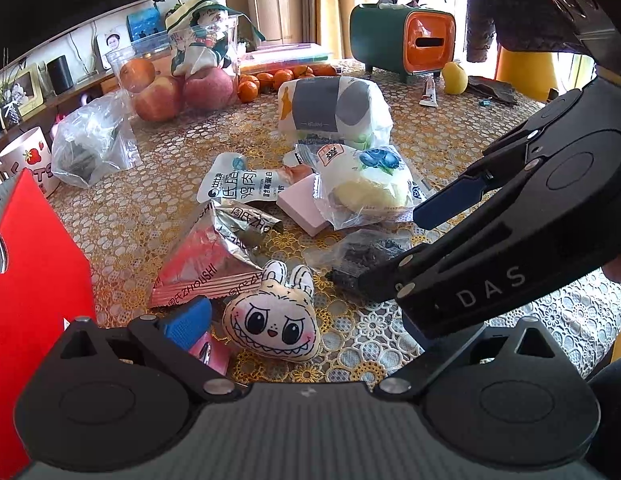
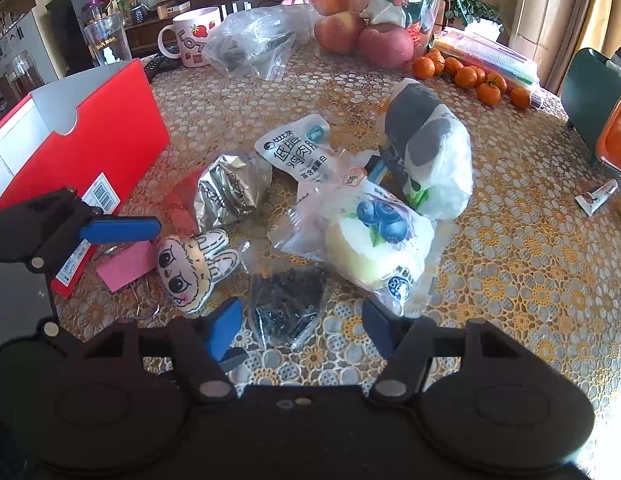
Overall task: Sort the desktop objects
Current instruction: 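Grasp the bag of dark items with the right gripper while the left gripper grasps the bunny plush, then carry the bunny plush and dark bag over the shoe box with both grippers, then lower both items into the box and open both grippers, then withdraw both grippers from the box back over the table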
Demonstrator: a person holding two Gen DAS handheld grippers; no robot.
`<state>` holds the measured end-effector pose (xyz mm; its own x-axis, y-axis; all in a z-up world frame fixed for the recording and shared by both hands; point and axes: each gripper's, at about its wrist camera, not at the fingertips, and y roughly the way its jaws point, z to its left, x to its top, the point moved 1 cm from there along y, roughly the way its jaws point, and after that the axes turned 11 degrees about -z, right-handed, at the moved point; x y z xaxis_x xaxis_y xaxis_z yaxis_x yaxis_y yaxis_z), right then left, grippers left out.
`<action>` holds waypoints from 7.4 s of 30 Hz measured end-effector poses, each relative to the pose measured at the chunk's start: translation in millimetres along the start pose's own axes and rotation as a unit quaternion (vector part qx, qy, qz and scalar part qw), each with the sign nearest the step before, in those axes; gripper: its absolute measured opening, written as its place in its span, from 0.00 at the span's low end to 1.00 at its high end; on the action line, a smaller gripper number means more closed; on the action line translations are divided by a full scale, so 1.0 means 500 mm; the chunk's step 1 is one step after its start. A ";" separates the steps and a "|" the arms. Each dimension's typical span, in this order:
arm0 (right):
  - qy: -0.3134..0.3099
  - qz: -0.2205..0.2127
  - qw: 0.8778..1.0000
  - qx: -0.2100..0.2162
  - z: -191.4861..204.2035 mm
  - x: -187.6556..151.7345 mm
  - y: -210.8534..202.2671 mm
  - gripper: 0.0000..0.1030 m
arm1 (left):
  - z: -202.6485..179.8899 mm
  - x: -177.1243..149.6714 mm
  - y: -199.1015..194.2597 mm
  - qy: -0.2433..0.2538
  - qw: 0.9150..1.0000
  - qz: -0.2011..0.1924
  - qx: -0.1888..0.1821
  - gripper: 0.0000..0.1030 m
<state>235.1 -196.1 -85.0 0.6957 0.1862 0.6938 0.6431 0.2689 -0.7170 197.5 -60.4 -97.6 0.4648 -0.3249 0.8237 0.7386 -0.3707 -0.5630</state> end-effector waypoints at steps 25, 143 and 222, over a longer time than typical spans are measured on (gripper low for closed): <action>0.017 0.009 1.000 0.023 -0.013 -0.001 -0.002 0.31 | 0.020 0.005 0.005 -0.022 1.000 0.009 0.019 0.52; -0.097 -0.012 0.995 0.025 0.546 0.235 0.037 0.27 | 0.538 -0.010 -0.287 -0.163 0.970 0.074 0.163 0.44; -0.086 -0.024 0.996 0.015 0.462 0.193 -0.082 0.50 | 0.419 0.071 -0.319 -0.104 0.977 0.104 0.152 0.62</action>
<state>201.8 29.1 27.0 0.5969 0.3310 0.7308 0.6628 0.3097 -0.6817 198.3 169.4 35.7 0.6861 -0.1706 0.7072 0.7138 -0.0297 -0.6997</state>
